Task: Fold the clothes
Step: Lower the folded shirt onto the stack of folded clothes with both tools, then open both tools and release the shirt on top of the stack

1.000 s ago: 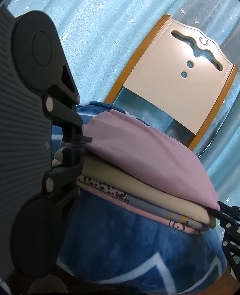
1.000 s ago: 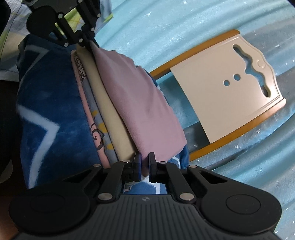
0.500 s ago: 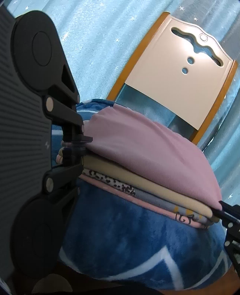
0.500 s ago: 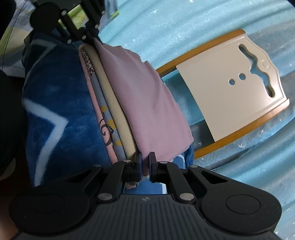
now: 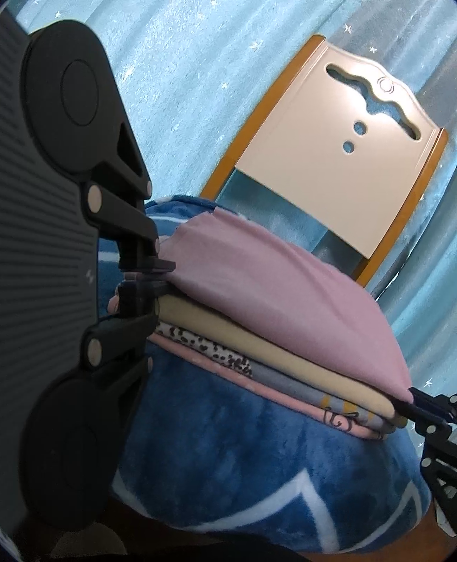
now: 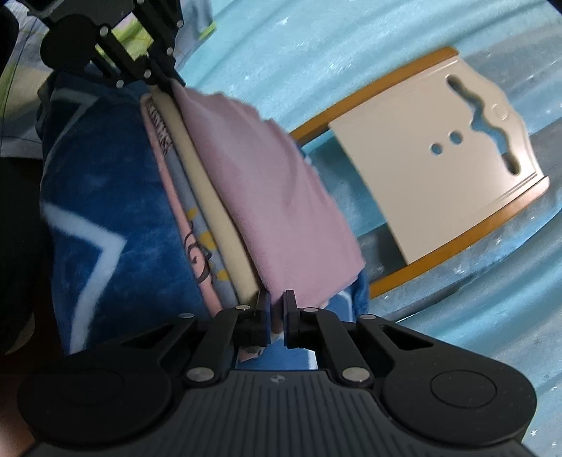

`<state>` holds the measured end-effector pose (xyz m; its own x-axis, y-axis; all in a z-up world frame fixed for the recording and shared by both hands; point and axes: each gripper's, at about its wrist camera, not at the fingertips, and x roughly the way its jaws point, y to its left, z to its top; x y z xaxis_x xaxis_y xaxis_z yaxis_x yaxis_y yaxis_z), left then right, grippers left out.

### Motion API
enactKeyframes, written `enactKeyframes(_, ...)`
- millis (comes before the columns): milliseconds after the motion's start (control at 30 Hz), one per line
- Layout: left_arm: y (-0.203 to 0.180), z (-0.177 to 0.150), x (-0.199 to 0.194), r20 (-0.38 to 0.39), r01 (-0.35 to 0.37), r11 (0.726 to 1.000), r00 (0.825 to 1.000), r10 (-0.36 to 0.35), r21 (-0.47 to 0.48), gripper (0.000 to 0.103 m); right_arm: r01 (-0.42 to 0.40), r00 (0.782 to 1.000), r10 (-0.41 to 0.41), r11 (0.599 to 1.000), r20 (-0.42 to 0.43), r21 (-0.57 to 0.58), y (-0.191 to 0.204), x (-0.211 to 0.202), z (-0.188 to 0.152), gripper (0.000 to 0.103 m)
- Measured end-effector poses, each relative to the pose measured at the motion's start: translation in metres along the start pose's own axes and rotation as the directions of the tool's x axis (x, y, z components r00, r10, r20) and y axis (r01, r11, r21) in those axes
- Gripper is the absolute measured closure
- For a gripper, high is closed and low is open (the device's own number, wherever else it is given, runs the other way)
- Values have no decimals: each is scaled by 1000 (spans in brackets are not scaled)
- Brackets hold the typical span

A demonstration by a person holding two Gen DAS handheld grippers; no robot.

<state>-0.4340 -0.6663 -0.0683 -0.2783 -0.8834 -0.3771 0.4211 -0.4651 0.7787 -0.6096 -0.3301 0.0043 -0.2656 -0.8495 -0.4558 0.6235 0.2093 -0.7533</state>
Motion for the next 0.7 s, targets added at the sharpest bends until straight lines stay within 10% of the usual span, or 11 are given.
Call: enactKeyframes(700,-4,-24,-15,-45,2,1000,999,-3,-24,97,7,997,-5,999,-78,34,8,-20,-26,75)
